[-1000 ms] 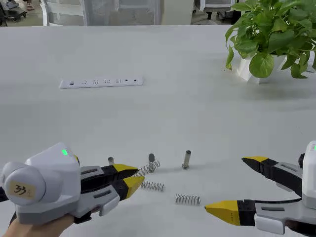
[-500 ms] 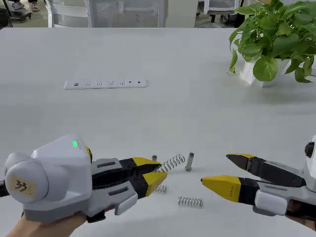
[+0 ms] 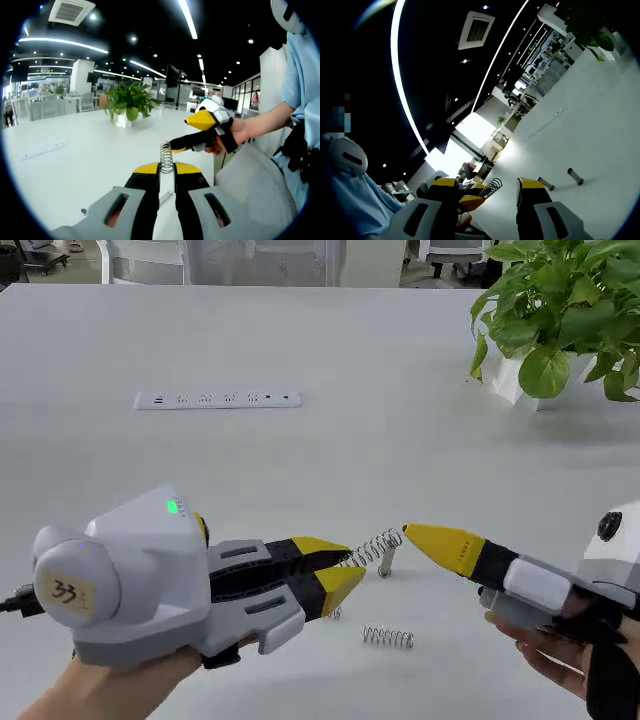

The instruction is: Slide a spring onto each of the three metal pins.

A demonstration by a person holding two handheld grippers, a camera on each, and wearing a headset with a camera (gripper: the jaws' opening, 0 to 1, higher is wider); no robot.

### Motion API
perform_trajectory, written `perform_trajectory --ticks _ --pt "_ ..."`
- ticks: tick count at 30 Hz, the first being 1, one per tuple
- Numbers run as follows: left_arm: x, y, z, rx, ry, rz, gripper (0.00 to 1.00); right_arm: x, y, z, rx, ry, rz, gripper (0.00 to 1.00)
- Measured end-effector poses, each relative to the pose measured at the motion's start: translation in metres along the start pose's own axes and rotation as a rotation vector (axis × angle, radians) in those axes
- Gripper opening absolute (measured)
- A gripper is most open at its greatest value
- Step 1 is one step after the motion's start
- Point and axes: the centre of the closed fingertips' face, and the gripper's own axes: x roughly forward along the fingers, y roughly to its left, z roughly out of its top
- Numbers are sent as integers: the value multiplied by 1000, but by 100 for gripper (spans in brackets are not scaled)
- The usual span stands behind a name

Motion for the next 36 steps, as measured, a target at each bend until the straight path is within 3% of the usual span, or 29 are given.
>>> perform_trajectory --ticks 8,16,26,36 --pt "-1 -2 3 -6 -13 -9 6 -1 -5 -5 104 -16 13 29" --pt "2 -8 4 -9 -18 -25 6 3 -4 -10 186 -35 43 22" --pt "3 -10 3 -15 -18 -30 6 2 -5 -7 215 -59 50 12" --pt "2 -10 2 -22 -20 -30 6 5 -5 -10 203 -45 54 7"
